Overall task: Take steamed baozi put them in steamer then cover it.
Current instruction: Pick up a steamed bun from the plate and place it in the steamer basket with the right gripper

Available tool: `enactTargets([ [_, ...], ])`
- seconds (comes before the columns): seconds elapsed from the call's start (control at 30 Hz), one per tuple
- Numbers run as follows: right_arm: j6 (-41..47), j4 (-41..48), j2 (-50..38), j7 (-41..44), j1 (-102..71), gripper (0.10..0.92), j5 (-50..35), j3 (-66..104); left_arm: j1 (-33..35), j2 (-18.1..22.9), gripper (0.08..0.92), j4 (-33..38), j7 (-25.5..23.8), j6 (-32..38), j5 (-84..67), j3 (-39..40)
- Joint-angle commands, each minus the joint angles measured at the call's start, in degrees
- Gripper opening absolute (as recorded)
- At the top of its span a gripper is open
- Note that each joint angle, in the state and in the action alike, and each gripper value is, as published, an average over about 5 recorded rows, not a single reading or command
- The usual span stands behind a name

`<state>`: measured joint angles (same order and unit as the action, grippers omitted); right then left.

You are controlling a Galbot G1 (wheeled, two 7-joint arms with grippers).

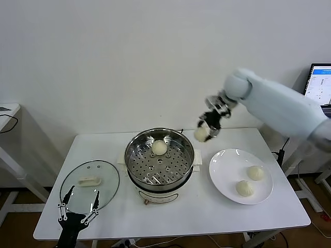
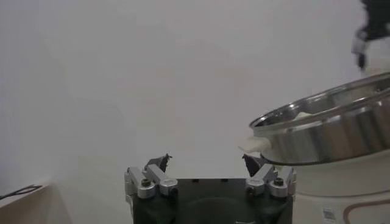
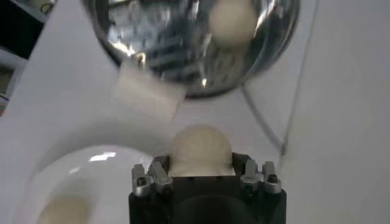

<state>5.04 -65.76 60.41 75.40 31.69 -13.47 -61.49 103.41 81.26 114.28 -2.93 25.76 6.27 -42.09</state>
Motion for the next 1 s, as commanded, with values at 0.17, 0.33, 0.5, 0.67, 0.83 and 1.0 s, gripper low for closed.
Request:
enactTargets([
  [0.17,6.89,-4.31,14.87,-3.21,9.61,0.662,-14.17,-13.58,-0.2,0.04,0.823,-0.15,0.15,0.04,-0.02,0.17],
  [0.33,9.74,-4.39,18.27,-8.49,6.81,0.662,-15.79,-16.7,-0.24,0.04,0.823,-0.23,0.22,0.09,-0.08,0.07],
  [0.5,11.39,-2.54,20.72,-13.66,3.1,0.663,-15.32,-18.3,-0.5,0.06,0.823,-0.45,0.29,0.18,-0.13,0.01],
  [0.67,12.33,0.02,23.1,-16.89,-0.07,0.66,-14.43,-18.59,-0.55,0.14,0.823,-0.77,0.35,0.41,-0.16,-0.05],
  [0.83,12.67,1.75,25.24,-17.29,-1.36,0.654,-14.02,-19.27,-0.6,0.09,0.823,-0.96,0.34,0.66,-0.32,-0.49],
  [1.0,12.73,3.03,26.46,-17.2,-2.21,0.658,-13.59,-19.6,-0.66,0.13,0.823,-1.09,0.36,0.87,-0.39,-0.62],
])
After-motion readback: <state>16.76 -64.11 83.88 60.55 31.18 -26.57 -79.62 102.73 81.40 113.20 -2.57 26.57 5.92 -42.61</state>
